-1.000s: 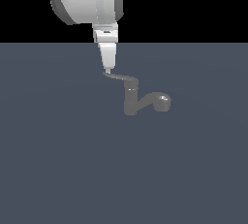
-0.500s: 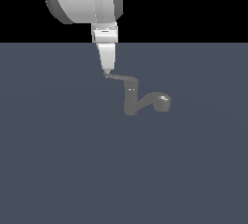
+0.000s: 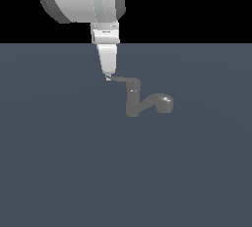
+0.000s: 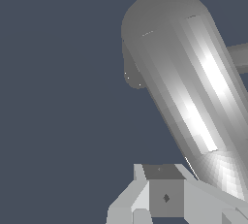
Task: Turn on the faucet by rotating a designated handle.
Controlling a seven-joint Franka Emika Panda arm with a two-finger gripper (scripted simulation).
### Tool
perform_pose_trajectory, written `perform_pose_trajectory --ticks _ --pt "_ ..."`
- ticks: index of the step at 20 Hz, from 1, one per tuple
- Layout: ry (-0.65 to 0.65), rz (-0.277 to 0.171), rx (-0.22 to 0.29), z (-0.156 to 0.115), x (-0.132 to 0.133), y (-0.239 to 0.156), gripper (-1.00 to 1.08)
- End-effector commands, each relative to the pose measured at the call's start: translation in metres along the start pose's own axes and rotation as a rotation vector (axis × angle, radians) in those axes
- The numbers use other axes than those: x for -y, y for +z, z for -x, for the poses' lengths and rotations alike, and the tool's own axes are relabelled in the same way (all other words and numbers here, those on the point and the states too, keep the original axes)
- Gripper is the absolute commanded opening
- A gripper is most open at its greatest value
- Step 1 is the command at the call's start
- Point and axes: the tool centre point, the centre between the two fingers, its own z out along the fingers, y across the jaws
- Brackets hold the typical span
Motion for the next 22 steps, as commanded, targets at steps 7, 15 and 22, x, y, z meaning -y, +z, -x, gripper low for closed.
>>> perform_pose_trajectory --ticks 7,15,22 --pt "0.001 0.004 0.0 0.004 -0.025 0.0 -1.0" --pt "-0.002 0.0 0.001 -0.006 -0.04 -0.002 -1.0" --pt "-0.001 0.001 0.001 -0.021 -0.062 -0.001 -1.0"
